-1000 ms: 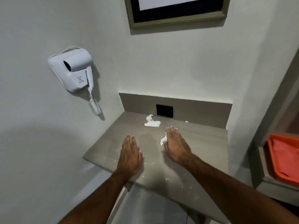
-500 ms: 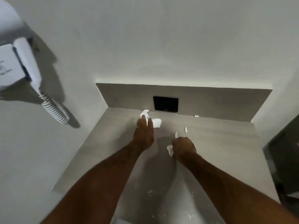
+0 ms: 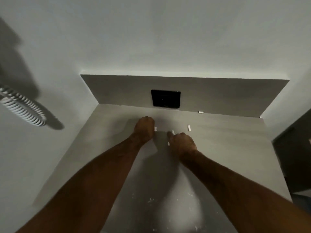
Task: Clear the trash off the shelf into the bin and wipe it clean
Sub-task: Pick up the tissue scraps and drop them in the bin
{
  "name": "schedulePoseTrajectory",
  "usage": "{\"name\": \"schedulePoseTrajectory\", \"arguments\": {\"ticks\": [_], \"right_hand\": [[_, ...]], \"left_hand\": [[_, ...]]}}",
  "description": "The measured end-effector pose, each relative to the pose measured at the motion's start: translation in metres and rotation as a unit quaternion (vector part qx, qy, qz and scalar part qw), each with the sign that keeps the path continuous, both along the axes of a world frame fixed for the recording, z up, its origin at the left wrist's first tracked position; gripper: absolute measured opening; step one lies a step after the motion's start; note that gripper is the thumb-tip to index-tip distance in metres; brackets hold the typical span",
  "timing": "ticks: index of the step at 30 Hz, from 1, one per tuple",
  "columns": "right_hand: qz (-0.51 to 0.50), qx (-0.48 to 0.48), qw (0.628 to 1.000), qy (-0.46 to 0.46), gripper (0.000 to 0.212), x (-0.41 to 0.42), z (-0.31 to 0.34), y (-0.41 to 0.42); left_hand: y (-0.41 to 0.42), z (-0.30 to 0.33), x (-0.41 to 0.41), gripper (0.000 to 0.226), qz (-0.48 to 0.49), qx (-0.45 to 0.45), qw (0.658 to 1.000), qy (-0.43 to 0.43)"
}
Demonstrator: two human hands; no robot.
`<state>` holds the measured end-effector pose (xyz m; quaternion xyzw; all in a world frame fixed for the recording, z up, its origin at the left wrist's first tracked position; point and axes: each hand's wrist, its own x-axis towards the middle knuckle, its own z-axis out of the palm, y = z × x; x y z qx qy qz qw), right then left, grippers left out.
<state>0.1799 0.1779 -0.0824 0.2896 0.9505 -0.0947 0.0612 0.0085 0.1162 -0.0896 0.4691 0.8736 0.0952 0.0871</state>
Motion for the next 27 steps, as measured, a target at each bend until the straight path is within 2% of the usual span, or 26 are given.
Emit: {"name": "schedulePoseTrajectory", "arguments": {"ticks": [3, 5, 7, 9, 11, 13, 15, 17, 19, 22, 24, 27], "right_hand": [[0.016, -0.034, 0.998, 0.049, 0.028, 0.024, 0.014, -0.005], [0.003, -0.106, 0.987, 0.125, 0.016, 0.050, 0.022, -0.020], [-0.016, -0.172, 0.962, 0.210, 0.008, 0.093, 0.026, -0.052], [-0.033, -0.203, 0.932, 0.298, 0.006, 0.151, 0.024, -0.098], [-0.022, -0.212, 0.903, 0.373, 0.006, 0.212, 0.019, -0.143], [-0.001, -0.232, 0.889, 0.394, 0.006, 0.272, -0.004, -0.179], [-0.009, -0.256, 0.891, 0.375, 0.007, 0.321, -0.044, -0.205], [-0.059, -0.280, 0.897, 0.337, 0.004, 0.362, -0.100, -0.222], [-0.127, -0.286, 0.914, 0.259, 0.007, 0.388, -0.165, -0.230], [-0.191, -0.279, 0.936, 0.094, 0.014, 0.402, -0.258, -0.229], [-0.201, -0.260, 0.944, 0.015, 0.017, 0.401, -0.313, -0.226], [-0.187, -0.264, 0.944, -0.073, 0.019, 0.397, -0.370, -0.224]], "left_hand": [[-0.030, 0.015, 0.053, 0.022, 0.064, 0.116, 0.985, -0.111], [-0.060, 0.026, 0.097, 0.012, 0.093, 0.186, 0.972, -0.107], [-0.103, 0.031, 0.156, 0.012, 0.123, 0.244, 0.958, -0.082], [-0.155, 0.032, 0.223, 0.012, 0.172, 0.308, 0.932, -0.077], [-0.205, 0.028, 0.285, 0.014, 0.221, 0.367, 0.896, -0.114], [-0.246, 0.004, 0.342, 0.018, 0.223, 0.414, 0.867, -0.163], [-0.274, -0.035, 0.389, 0.019, 0.210, 0.405, 0.867, -0.200], [-0.288, -0.089, 0.430, 0.013, 0.228, 0.342, 0.881, -0.235], [-0.294, -0.154, 0.461, 0.011, 0.268, 0.250, 0.893, -0.260], [-0.291, -0.245, 0.481, 0.011, 0.338, 0.127, 0.884, -0.296], [-0.283, -0.299, 0.483, 0.009, 0.347, 0.065, 0.892, -0.281], [-0.271, -0.359, 0.484, 0.012, 0.368, 0.016, 0.882, -0.293]]}}
